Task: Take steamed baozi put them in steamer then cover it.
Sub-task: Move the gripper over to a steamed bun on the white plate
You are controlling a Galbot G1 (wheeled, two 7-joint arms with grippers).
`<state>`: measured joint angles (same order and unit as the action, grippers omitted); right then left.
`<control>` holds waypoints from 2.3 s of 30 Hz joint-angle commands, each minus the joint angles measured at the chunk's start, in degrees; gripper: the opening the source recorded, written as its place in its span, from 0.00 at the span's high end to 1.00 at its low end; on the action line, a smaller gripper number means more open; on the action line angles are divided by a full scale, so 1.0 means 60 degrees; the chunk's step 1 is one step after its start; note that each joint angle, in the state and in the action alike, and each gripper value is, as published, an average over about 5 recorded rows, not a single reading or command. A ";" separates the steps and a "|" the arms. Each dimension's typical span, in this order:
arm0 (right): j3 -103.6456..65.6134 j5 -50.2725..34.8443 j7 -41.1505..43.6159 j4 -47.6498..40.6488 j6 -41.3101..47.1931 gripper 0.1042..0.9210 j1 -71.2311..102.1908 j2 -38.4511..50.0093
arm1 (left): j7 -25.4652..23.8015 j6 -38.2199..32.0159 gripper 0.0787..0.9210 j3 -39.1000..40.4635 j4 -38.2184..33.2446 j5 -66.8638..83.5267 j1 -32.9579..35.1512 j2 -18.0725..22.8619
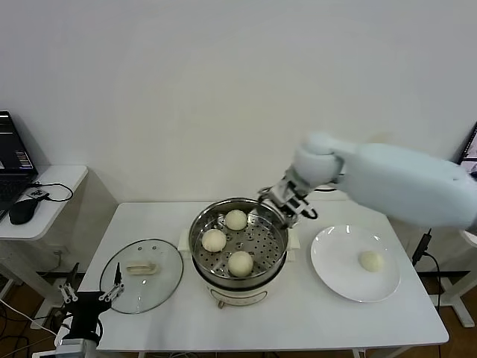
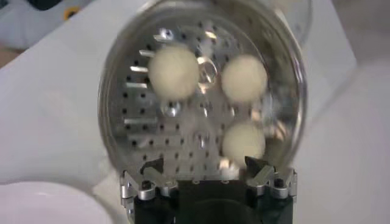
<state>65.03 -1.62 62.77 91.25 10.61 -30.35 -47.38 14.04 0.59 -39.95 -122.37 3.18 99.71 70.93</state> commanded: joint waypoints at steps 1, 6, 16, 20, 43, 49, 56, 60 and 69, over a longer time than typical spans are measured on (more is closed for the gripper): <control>-0.1214 0.0631 0.0278 0.0088 0.1122 0.12 0.1241 0.3216 | -0.0016 -0.0031 0.12 0.0050 0.0121 -0.0028 -0.0057 -0.0211; -0.2811 0.1532 0.0363 -0.0488 0.0837 0.12 0.3038 0.3837 | -0.0036 -0.0017 0.12 0.0068 0.0313 0.0022 -0.0130 -0.0370; -0.5383 0.2724 0.0204 -0.1706 0.0664 0.12 0.6347 0.3919 | -0.0055 0.0032 0.12 0.0125 0.0402 0.0014 -0.0160 -0.0381; -0.6111 0.3179 0.0116 -0.1995 0.0596 0.12 0.7353 0.3788 | -0.0069 0.0040 0.12 0.0098 0.0416 0.0010 -0.0158 -0.0382; -0.6968 0.4069 -0.0648 -0.3922 0.0123 0.12 0.8320 0.1782 | -0.0079 0.0046 0.12 -0.0120 0.0375 -0.0001 0.0013 -0.0361; -0.6938 0.4184 -0.0638 -0.4041 0.0144 0.12 0.8300 0.1628 | -0.0074 0.0046 0.12 -0.0139 0.0379 -0.0004 0.0029 -0.0348; -0.7002 0.4304 -0.0640 -0.4179 0.0112 0.22 0.8275 0.1578 | -0.0061 0.0026 0.12 -0.0124 0.0445 -0.0019 0.0012 -0.0299; -0.6985 0.4305 -0.0573 -0.4175 0.0105 0.25 0.8198 0.1594 | -0.0058 0.0019 0.12 -0.0109 0.0446 -0.0029 0.0011 -0.0289; -0.6968 0.4229 -0.0333 -0.4046 0.0055 0.36 0.7960 0.1693 | -0.0064 0.0026 0.12 -0.0121 0.0340 -0.0025 0.0037 -0.0264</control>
<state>23.33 23.84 60.13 66.64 11.10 17.95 -37.33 13.67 0.71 -40.64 -120.16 3.03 99.89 69.41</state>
